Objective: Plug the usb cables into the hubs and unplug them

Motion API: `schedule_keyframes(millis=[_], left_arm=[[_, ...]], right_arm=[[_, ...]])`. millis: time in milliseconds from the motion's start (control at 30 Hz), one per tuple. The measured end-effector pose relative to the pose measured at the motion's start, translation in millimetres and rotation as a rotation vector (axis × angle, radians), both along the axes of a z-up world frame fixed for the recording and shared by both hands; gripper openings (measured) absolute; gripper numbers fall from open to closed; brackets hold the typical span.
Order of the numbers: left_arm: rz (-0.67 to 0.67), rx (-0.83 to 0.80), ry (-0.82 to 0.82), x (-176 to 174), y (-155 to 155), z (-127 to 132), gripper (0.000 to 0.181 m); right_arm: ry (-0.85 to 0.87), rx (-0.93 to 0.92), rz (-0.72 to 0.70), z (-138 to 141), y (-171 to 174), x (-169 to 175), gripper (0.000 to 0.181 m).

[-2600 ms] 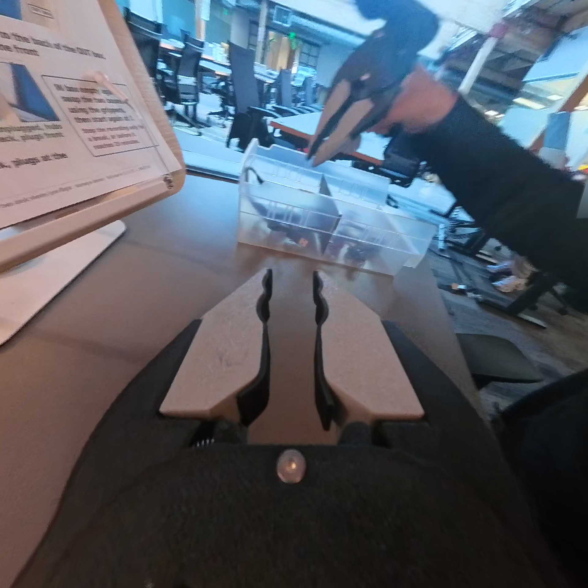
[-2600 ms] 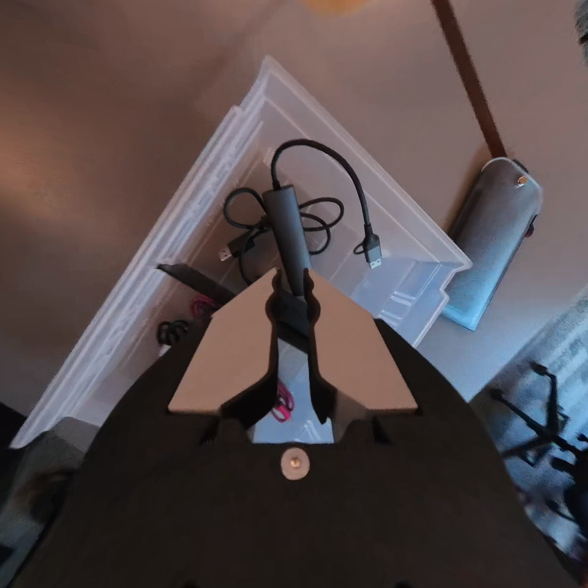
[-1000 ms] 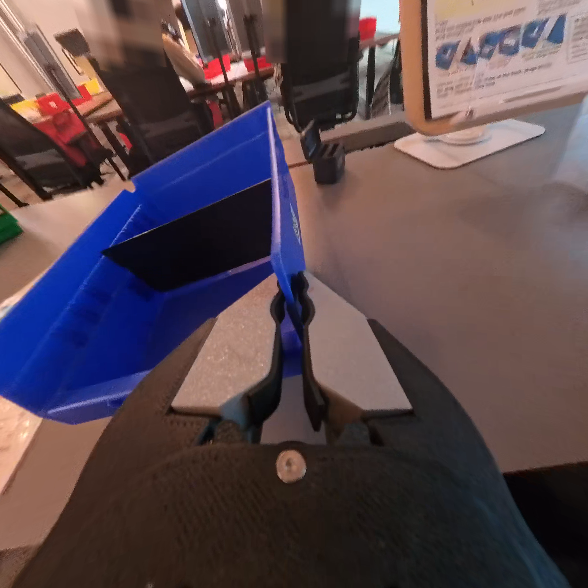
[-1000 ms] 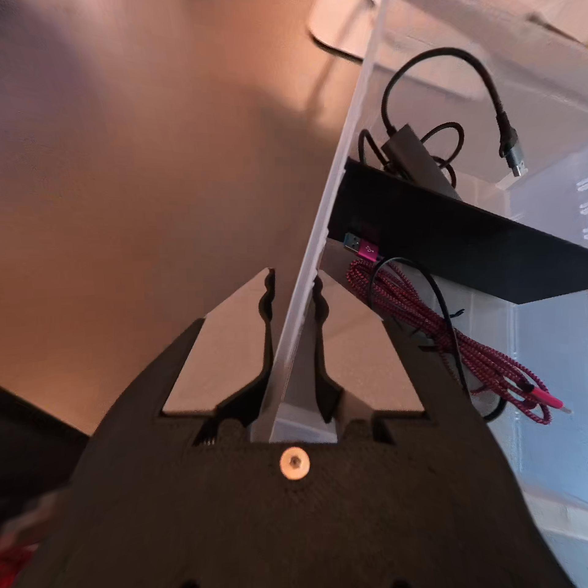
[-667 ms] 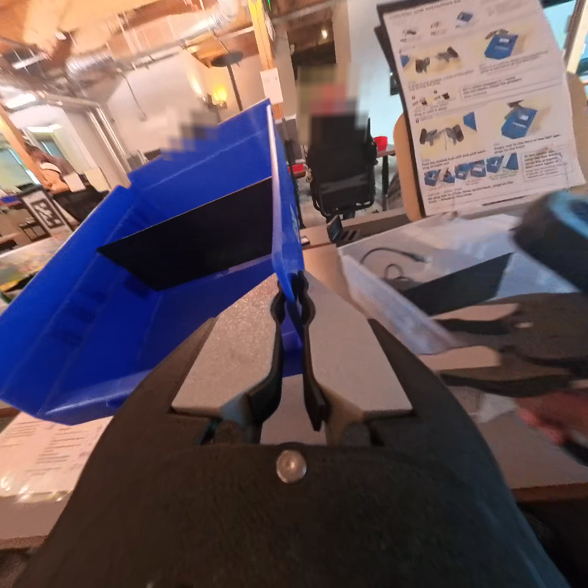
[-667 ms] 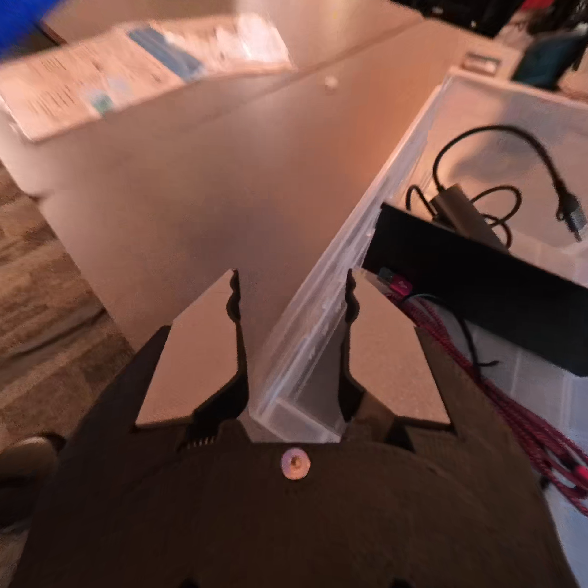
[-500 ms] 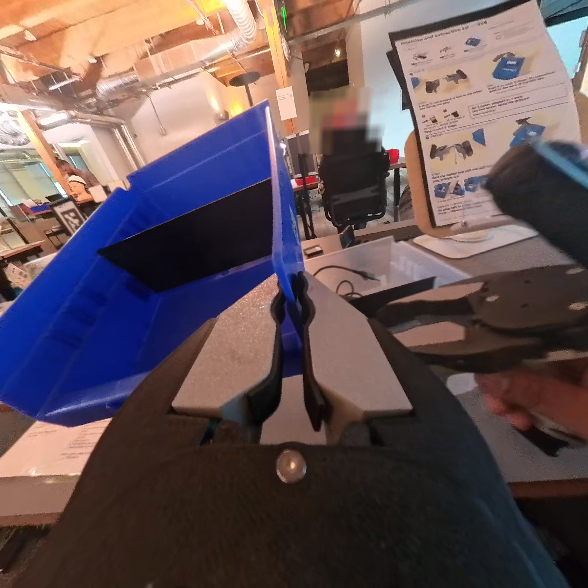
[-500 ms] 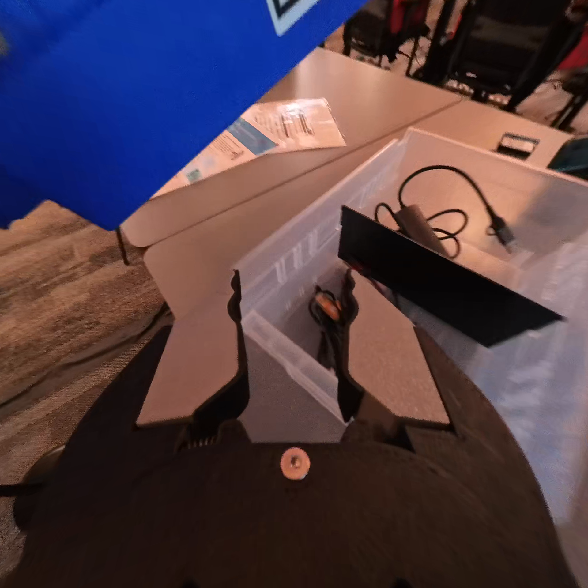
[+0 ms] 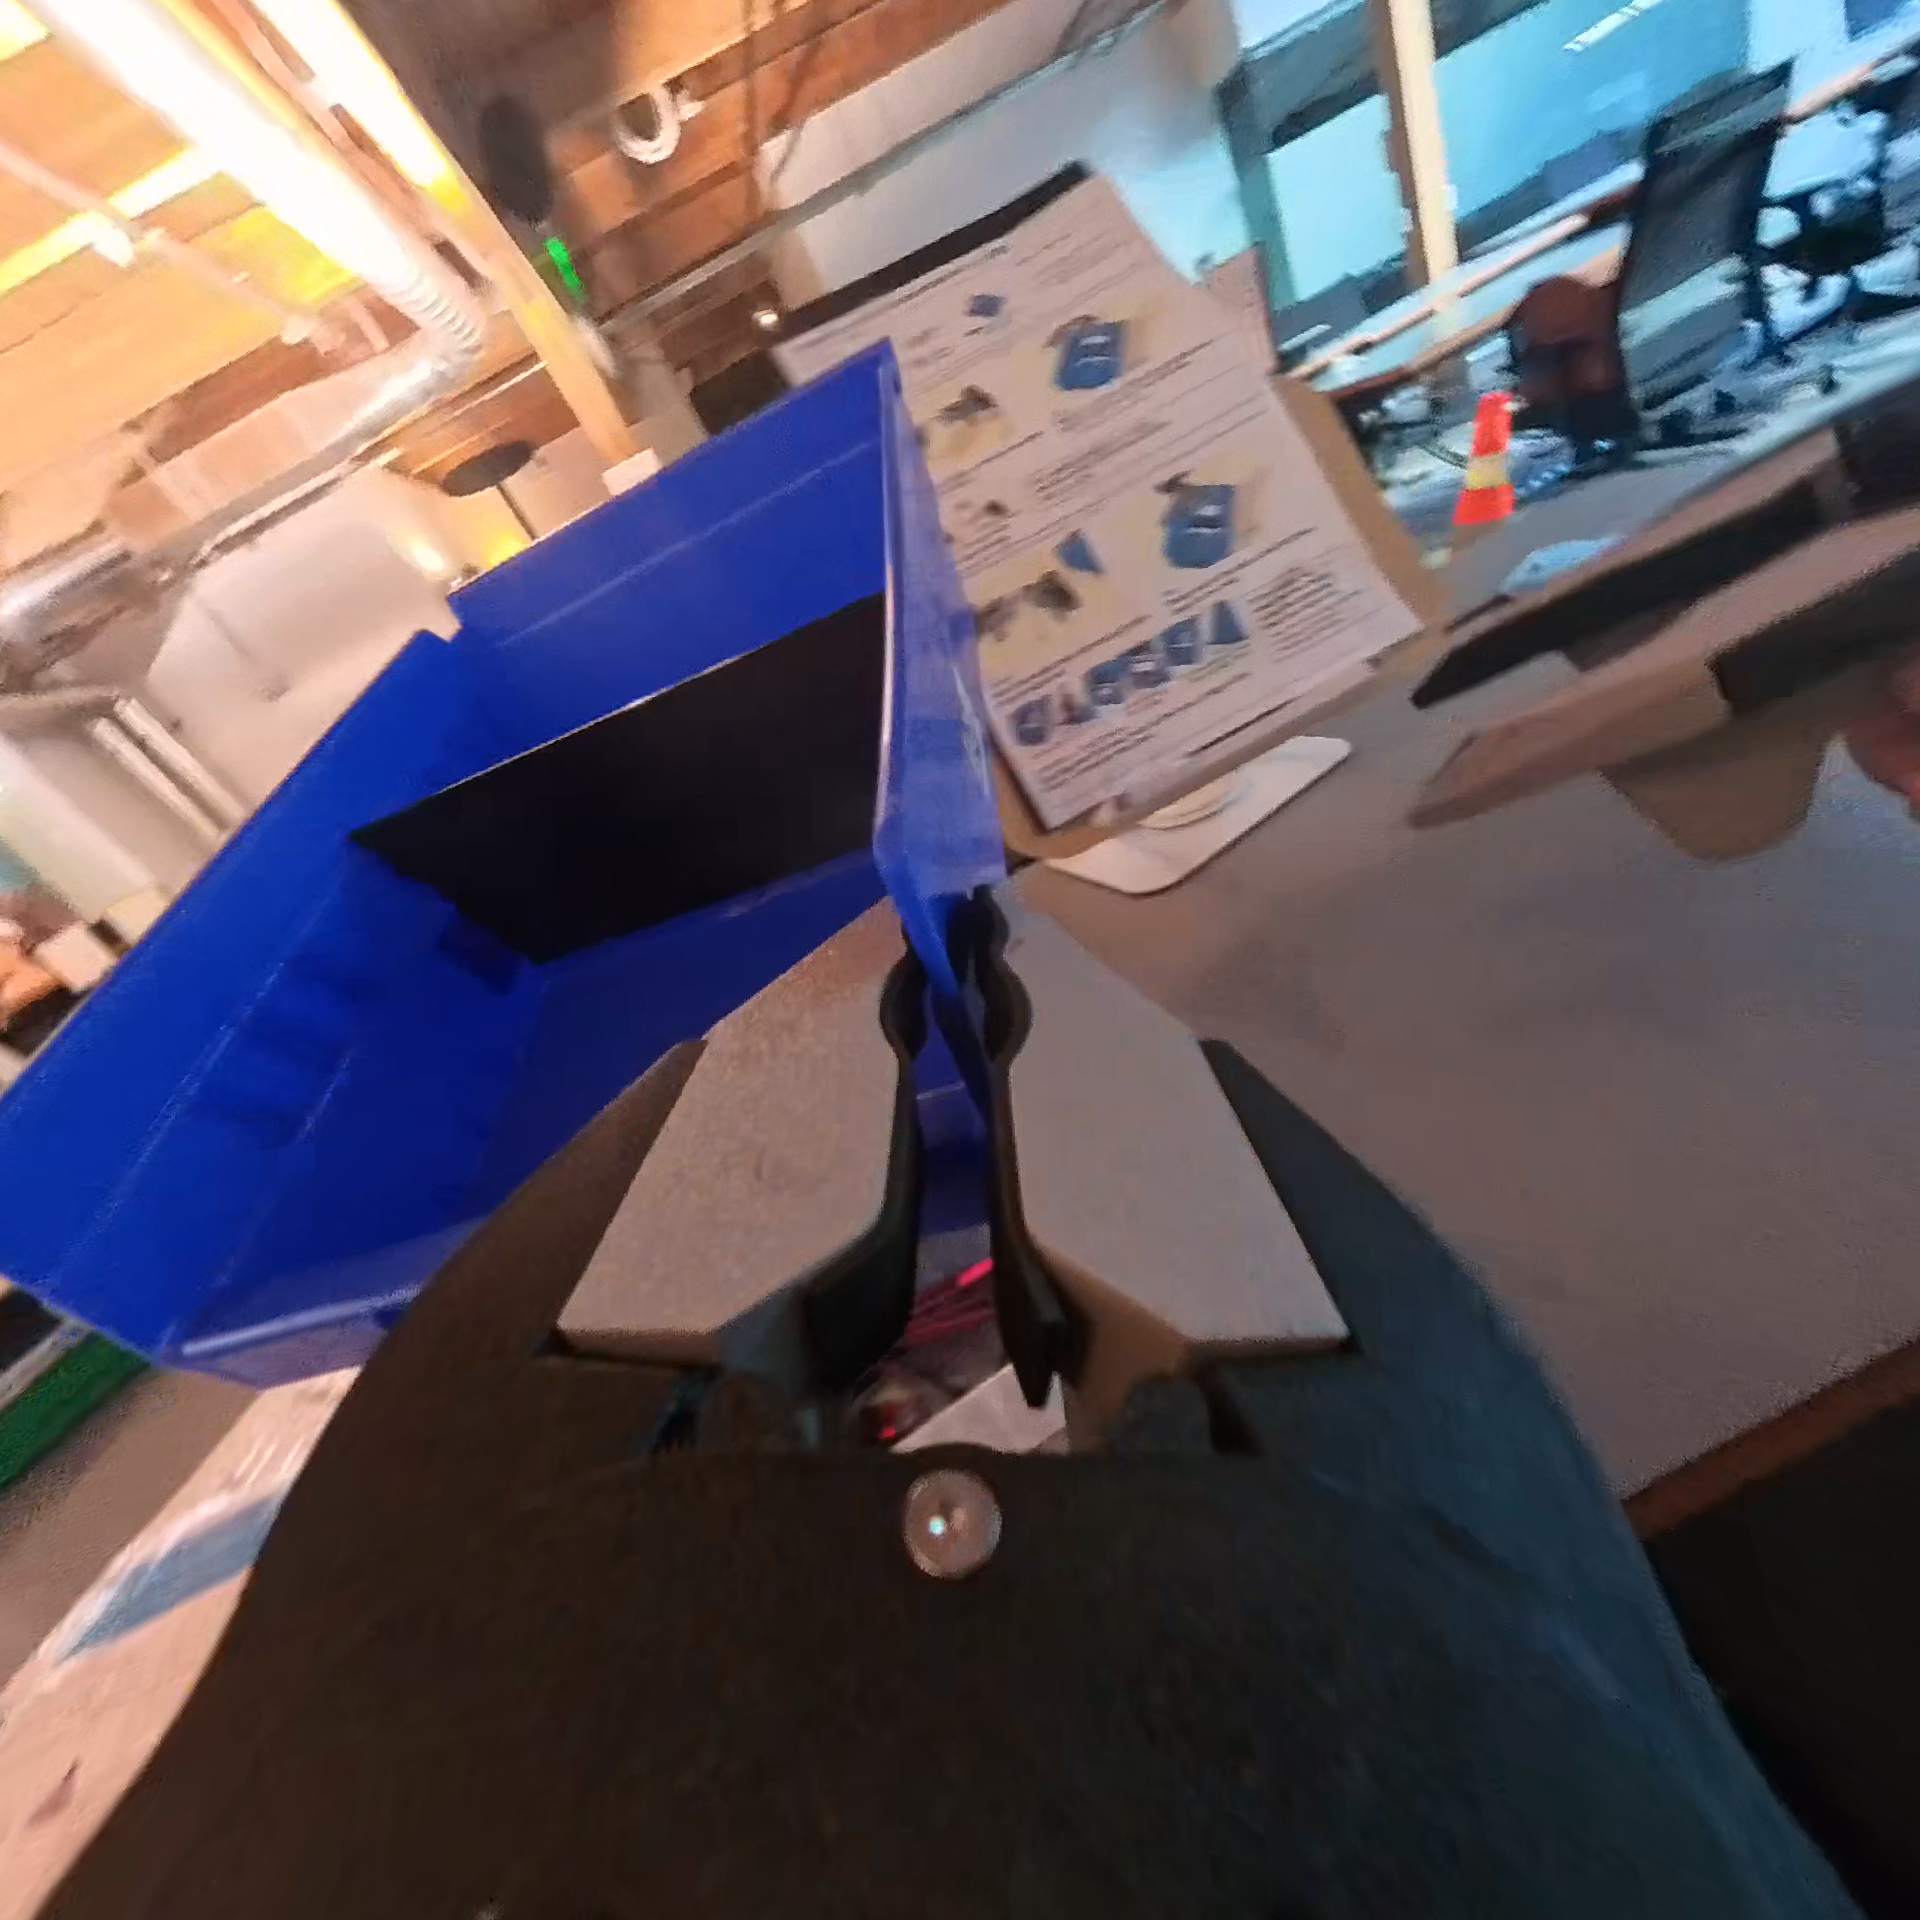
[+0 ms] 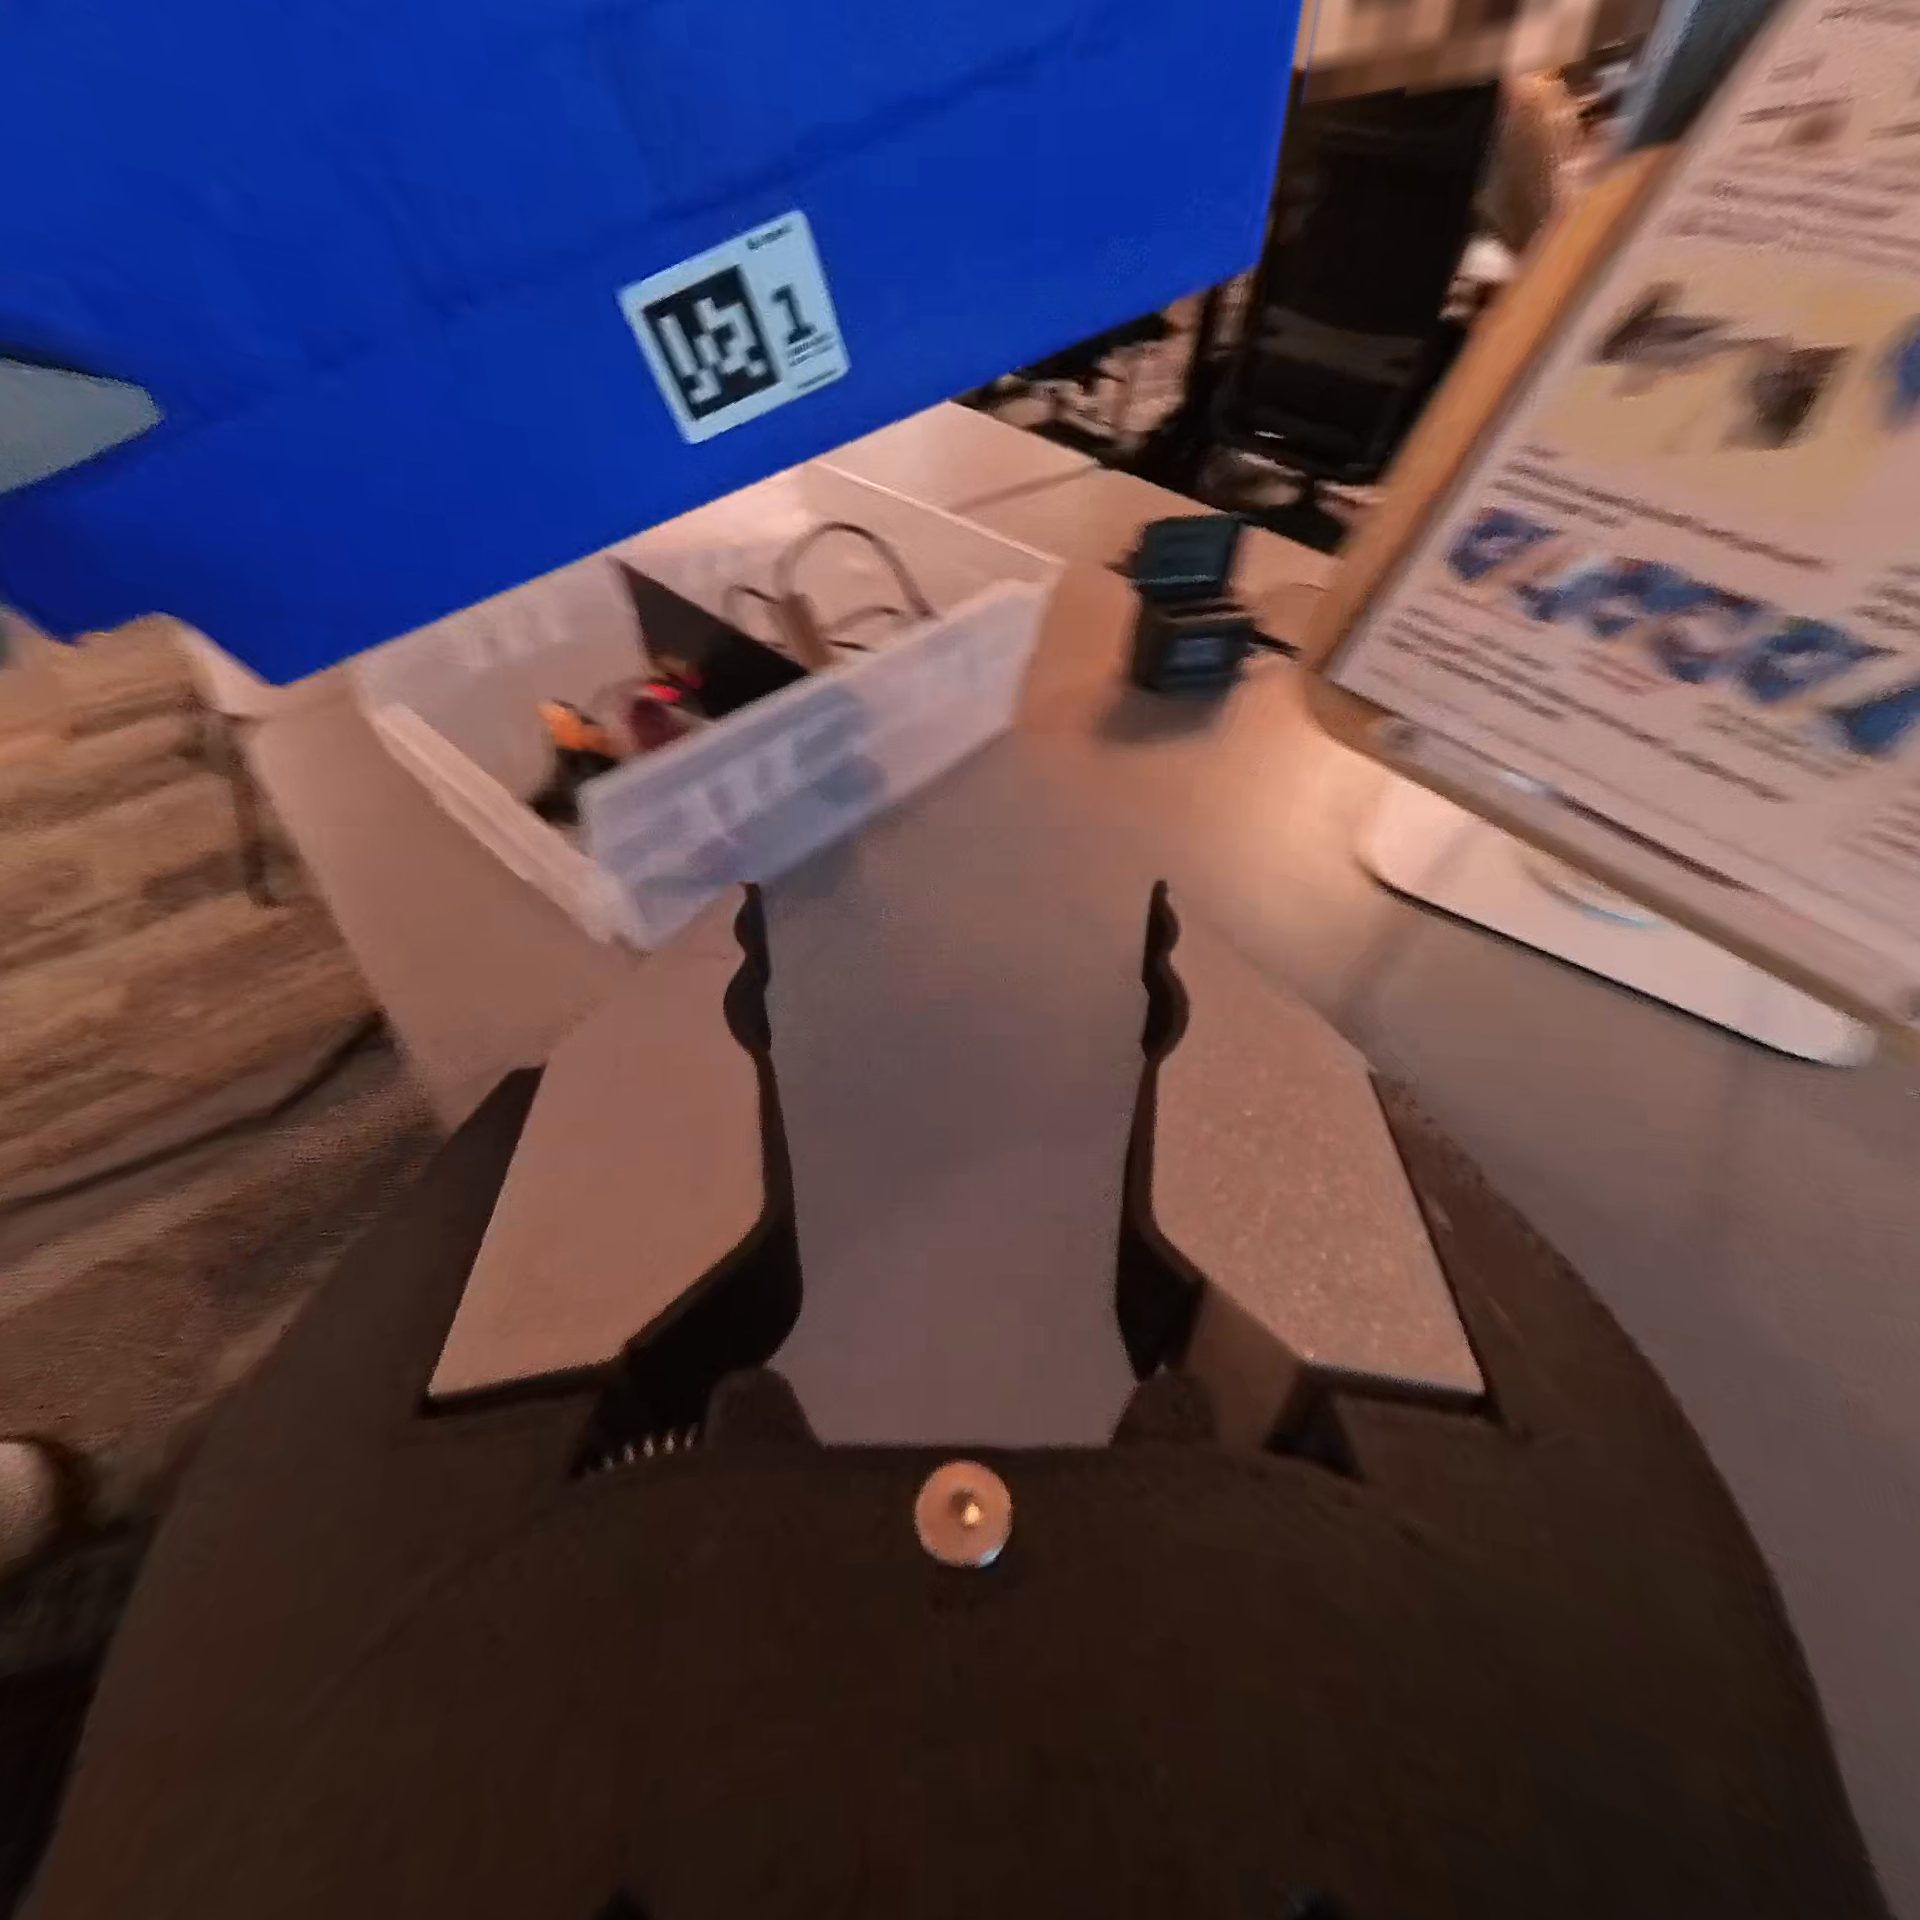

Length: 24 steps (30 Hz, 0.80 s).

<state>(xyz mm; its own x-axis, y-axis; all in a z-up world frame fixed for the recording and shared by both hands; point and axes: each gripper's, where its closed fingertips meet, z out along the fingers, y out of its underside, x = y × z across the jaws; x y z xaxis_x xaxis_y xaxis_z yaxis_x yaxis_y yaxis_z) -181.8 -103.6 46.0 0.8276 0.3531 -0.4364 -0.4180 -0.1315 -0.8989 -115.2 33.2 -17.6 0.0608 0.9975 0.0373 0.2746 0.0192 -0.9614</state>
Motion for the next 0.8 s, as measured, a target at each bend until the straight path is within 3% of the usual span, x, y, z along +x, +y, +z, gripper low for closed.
schedule_keyframes(millis=[167,267,467,600,667,800], left_arm=[[-0.145,-0.123,0.058,68,67,-34,0.005],[-0.237,-0.203,0.02,99,102,-67,0.006],[-0.329,-0.355,-0.043,140,152,-135,0.005],[-0.323,-0.389,-0.005,160,164,-150,0.006],[-0.352,-0.392,-0.065,171,168,-158,0.004],[-0.385,-0.408,-0.161,187,168,-173,0.009]], right_arm=[[-0.098,0.199,-0.453,-22,115,69,0.074],[-0.136,0.148,-0.551,-43,153,95,0.08],[-0.151,0.102,-0.594,-66,181,125,0.083],[-0.164,0.082,-0.593,-71,187,130,0.083],[-0.177,0.09,-0.599,-71,187,131,0.07],[-0.18,0.107,-0.604,-68,186,131,0.07]])
